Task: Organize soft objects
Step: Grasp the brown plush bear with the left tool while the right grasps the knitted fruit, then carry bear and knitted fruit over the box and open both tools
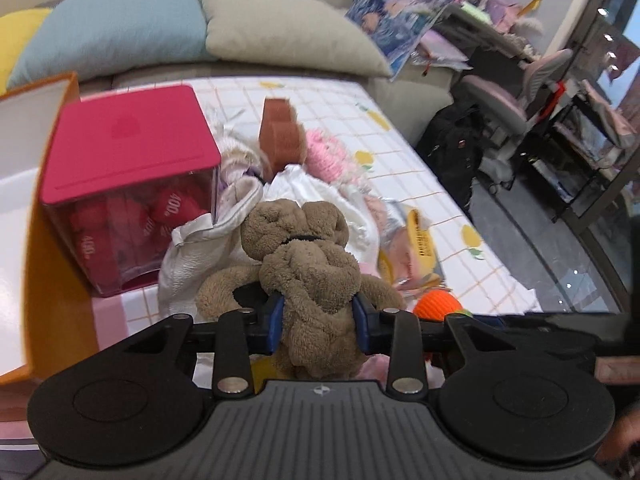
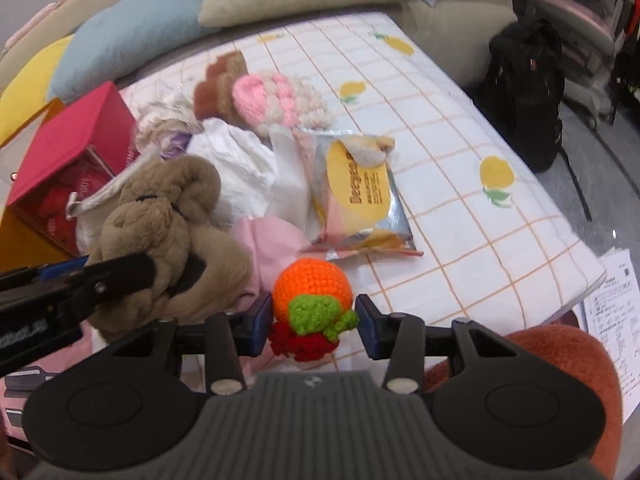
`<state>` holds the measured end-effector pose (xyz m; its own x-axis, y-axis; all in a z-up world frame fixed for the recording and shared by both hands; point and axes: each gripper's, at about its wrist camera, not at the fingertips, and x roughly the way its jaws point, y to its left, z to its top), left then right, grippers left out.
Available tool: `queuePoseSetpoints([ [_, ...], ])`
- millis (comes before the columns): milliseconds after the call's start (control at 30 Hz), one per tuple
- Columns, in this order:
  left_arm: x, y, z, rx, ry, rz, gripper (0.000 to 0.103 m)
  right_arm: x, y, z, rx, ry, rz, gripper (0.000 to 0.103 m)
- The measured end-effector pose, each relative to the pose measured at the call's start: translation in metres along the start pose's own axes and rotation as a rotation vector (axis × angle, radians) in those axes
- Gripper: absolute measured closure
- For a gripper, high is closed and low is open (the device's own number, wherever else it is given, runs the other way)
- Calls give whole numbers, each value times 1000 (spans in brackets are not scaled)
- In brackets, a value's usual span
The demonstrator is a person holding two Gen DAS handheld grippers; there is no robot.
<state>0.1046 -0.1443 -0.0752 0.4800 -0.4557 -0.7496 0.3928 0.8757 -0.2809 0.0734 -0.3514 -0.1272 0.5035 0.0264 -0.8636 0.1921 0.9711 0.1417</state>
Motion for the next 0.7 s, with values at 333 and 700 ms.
queuePoseSetpoints([
  [333,-61,2,-11,47,-113,-34,65,-41,14,-12,-65,-63,2,59],
  [700,-125,31,-4,7,-196,71,65,-96,72,-9,-208,-182,151,59],
])
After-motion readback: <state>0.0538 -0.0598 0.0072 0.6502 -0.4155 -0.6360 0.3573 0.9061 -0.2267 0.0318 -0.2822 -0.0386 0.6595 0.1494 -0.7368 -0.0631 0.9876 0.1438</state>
